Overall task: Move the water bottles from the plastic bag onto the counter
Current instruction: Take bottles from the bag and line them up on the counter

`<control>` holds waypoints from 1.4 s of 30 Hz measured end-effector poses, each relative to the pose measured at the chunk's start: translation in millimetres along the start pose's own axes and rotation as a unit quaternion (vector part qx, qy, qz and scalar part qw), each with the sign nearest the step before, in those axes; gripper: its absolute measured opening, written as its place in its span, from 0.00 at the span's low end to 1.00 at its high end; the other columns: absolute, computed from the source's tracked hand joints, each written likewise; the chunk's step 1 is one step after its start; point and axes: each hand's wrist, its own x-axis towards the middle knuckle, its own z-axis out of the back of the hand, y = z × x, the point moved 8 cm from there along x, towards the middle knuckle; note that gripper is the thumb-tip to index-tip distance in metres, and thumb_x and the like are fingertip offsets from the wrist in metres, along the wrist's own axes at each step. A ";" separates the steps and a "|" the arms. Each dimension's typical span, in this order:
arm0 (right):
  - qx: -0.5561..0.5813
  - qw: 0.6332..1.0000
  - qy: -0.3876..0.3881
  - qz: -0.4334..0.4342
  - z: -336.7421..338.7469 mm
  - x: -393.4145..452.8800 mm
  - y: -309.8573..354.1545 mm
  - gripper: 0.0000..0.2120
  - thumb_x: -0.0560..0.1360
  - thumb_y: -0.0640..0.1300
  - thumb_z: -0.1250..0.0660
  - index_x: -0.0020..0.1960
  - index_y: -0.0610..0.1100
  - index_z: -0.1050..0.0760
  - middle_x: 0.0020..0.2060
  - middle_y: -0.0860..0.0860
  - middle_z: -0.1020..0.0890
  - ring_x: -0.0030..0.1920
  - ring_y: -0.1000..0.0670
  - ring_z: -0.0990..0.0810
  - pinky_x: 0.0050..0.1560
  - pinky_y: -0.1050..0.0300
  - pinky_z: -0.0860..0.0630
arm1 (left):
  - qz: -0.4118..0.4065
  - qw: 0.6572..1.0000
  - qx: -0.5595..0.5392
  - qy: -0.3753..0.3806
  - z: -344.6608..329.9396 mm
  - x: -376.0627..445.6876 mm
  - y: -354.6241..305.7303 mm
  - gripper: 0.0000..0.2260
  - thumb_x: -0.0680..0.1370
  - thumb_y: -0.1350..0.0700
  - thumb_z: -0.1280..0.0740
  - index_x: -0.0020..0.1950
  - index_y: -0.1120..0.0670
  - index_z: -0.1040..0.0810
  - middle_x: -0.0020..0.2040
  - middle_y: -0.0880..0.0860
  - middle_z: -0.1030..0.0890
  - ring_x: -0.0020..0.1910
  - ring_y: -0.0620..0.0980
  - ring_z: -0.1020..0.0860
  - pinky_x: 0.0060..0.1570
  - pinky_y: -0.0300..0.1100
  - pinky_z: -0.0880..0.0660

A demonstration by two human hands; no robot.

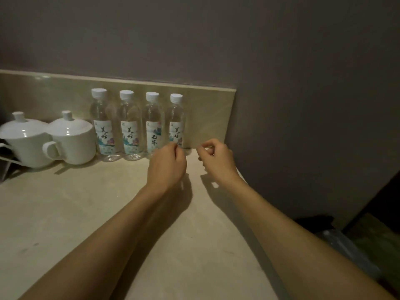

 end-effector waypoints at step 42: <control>0.047 0.972 -0.106 -0.206 490.2 -28.7 -433.6 0.03 0.78 0.43 0.36 0.45 0.47 0.26 0.30 0.51 0.22 0.22 0.61 0.27 0.26 0.66 0.31 | -0.015 0.930 0.056 0.362 -583.2 -176.3 -280.3 0.12 0.78 0.48 0.41 0.41 0.53 0.24 0.46 0.56 0.19 0.45 0.57 0.21 0.45 0.47 0.24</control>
